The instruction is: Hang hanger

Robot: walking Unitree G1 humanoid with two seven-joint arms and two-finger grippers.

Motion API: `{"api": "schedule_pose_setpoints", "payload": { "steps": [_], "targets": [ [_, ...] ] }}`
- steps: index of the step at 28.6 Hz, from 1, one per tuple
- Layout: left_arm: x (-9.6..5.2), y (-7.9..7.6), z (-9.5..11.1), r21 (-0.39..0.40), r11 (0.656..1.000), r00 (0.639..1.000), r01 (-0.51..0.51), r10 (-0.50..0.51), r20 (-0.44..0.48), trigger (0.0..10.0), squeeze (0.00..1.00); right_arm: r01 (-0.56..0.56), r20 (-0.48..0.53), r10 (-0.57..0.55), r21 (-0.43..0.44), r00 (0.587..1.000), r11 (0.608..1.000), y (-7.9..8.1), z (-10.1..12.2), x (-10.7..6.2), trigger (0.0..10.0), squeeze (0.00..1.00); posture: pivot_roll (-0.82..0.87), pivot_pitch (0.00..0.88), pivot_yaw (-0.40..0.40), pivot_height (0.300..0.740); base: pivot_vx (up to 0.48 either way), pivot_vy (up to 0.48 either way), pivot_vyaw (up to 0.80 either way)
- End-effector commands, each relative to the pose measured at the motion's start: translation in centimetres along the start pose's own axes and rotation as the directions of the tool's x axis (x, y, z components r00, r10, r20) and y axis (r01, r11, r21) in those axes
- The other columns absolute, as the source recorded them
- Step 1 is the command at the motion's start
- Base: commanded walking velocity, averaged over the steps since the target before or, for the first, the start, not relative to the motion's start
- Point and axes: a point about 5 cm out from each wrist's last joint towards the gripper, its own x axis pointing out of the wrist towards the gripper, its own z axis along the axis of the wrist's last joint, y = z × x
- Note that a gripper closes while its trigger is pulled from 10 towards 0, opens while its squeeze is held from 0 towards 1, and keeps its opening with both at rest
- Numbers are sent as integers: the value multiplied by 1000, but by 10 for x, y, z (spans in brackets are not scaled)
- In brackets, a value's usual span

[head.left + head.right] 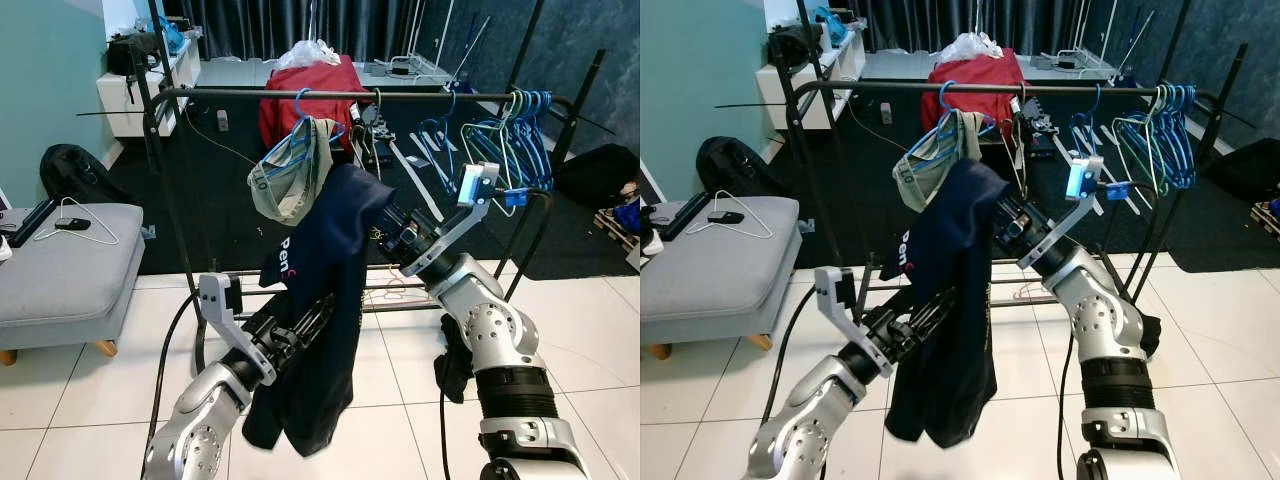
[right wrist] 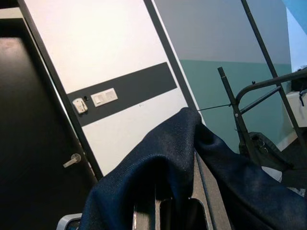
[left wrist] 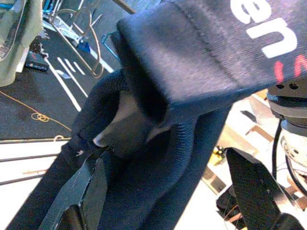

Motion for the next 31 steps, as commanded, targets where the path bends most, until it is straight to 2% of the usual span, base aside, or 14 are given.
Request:
{"api": "schedule_pose_setpoints", "payload": {
  "steps": [1,6,7,9,10,25,27,28,30,31],
  "targets": [
    [3,-5,-3,-26,1000,1000,13,-12,11,10000,0,-18,17,18,-4,1000,1000,4,3,2,0,0,23,87,-36,740,0,0,0],
    [7,-4,-1,24,1000,1000,-9,8,27,10000,0,-32,19,32,15,999,999,8,-2,4,0,0,20,84,-34,740,0,0,0],
    [7,-2,0,30,999,999,-18,17,32,3255,0,-34,20,33,19,999,999,9,-4,5,0,0,19,83,-33,740,0,0,0],
    [6,-1,1,31,999,999,-23,22,35,3255,0,-34,21,34,22,999,999,10,-4,5,0,0,19,83,-33,740,0,0,0],
    [5,1,1,28,999,999,-25,24,32,0,0,-33,21,32,23,999,999,9,-5,5,0,0,21,83,-35,740,0,0,0],
    [-9,7,3,28,999,1000,-23,23,9,0,0,5,37,-5,3,999,1000,4,-1,0,0,0,23,63,-31,740,0,0,0],
    [-11,12,5,47,998,999,-44,44,3,0,0,18,39,-18,-3,999,1000,3,0,-1,0,0,23,62,-31,740,0,0,0],
    [-13,16,7,80,995,998,-60,61,-9,0,0,38,40,-37,-13,999,999,1,0,-3,0,0,23,62,-31,740,0,0,0],
    [-16,28,14,209,972,992,-107,118,-39,0,0,160,8,-160,-81,987,984,-11,-2,-10,0,0,23,62,-31,740,0,0,0],
    [-16,28,14,209,972,992,-107,118,-39,0,0,160,8,-160,-81,987,984,-11,-2,-10,0,0,23,62,-31,740,0,0,0]
  ]
}}
